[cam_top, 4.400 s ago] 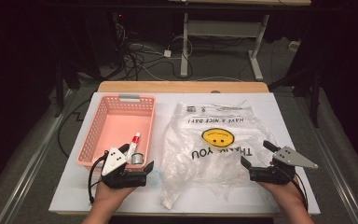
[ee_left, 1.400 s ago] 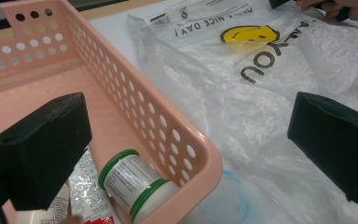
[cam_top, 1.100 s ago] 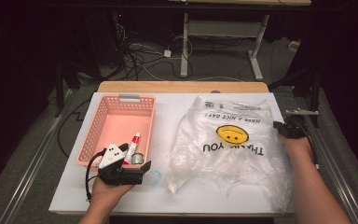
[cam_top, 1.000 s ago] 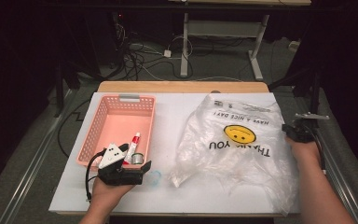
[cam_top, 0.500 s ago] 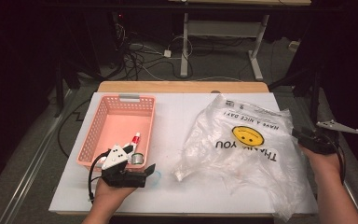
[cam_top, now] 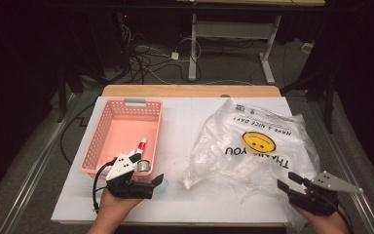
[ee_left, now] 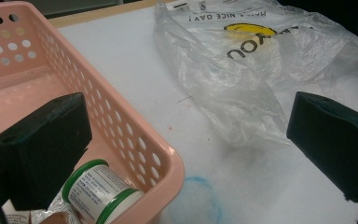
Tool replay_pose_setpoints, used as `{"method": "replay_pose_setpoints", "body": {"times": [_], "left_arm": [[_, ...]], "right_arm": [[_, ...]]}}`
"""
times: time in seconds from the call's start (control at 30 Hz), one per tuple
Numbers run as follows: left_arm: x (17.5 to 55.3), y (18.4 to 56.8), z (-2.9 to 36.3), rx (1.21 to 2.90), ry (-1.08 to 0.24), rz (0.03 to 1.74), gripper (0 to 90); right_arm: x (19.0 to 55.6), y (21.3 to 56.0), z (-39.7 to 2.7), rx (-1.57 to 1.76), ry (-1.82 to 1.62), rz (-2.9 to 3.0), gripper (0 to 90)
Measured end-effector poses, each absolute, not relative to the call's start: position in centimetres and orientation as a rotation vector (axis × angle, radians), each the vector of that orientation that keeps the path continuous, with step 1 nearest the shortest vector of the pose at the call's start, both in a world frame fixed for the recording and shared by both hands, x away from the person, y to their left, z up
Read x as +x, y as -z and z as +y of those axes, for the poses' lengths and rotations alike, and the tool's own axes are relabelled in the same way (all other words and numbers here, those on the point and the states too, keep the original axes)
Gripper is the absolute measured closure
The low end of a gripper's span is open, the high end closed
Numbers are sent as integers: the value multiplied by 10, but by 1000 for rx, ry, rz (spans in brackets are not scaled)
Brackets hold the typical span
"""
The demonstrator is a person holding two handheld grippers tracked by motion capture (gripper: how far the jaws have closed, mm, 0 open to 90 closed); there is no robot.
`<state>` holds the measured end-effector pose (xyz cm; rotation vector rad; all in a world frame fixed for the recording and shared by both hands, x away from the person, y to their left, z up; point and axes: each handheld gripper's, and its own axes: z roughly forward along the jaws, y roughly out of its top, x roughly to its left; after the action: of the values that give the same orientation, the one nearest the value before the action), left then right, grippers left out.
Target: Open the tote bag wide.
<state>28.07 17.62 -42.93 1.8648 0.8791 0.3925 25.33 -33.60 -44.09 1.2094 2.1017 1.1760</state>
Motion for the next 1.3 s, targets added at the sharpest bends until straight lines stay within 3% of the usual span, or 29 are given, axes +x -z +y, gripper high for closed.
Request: {"method": "replay_pose_setpoints", "body": {"times": [0.13, 0.3, 0.33, 0.43, 0.5, 0.7, 0.77, 1.3], "left_arm": [[280, 429, 176, 1861, -388, 878, 0], [282, 430, 175, 1858, -384, 876, 0], [282, 430, 174, 1856, -381, 878, 0], [282, 430, 174, 1858, -382, 876, 0], [282, 429, 173, 1856, -392, 881, 0], [281, 430, 171, 1865, -379, 870, 0], [280, 430, 171, 1868, -381, 868, 0], [285, 429, 179, 1825, -396, 897, 0]], "right_arm": [[242, 458, -334, 1238, -1056, 2202, 345], [245, 474, -336, 1266, -933, 2262, 390], [246, 475, -336, 1273, -911, 2241, 468], [245, 475, -335, 1259, -885, 2228, 523], [244, 474, -331, 1235, -873, 2243, 670], [246, 474, -330, 1251, -880, 2240, 793], [248, 474, -331, 1247, -858, 2225, 900], [247, 465, -309, 1162, -957, 2195, 900]]}}
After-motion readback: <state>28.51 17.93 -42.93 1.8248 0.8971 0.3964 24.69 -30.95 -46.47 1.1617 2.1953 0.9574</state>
